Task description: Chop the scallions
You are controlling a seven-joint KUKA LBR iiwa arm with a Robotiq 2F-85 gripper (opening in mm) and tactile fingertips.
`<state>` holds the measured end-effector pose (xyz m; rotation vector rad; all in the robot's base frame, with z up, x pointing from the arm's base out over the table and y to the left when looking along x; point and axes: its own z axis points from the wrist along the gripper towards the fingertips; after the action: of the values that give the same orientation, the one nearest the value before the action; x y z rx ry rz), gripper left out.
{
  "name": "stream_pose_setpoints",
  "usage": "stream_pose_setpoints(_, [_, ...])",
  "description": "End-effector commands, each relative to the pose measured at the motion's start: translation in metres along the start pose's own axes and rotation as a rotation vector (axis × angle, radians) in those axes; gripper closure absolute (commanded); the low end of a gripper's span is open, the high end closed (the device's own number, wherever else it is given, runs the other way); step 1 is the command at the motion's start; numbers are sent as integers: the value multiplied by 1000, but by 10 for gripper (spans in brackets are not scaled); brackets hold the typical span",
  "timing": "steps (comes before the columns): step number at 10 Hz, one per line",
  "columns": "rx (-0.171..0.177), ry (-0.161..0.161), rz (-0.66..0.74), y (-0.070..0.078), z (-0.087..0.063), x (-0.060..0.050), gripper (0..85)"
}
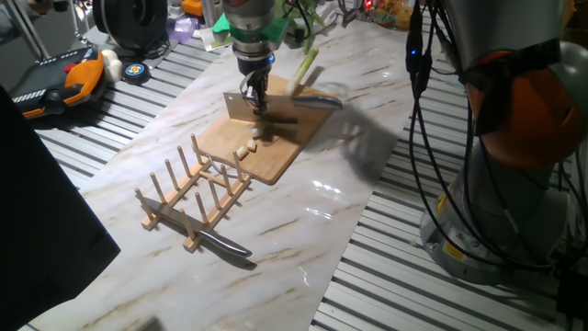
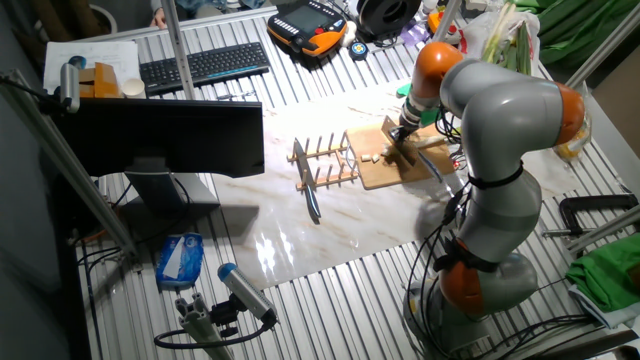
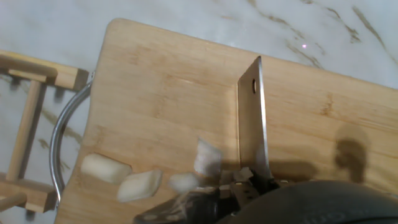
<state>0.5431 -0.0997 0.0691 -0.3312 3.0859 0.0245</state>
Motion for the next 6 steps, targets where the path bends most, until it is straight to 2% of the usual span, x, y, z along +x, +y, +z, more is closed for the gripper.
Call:
stream_pose_setpoints(1, [-1,2,0,0,0,2,843])
stream_pose_setpoints(5, [-9,5,-1,-1,-4,8,843])
stream_pose_setpoints(6, [-11,-8,1,-1,-3,8,843])
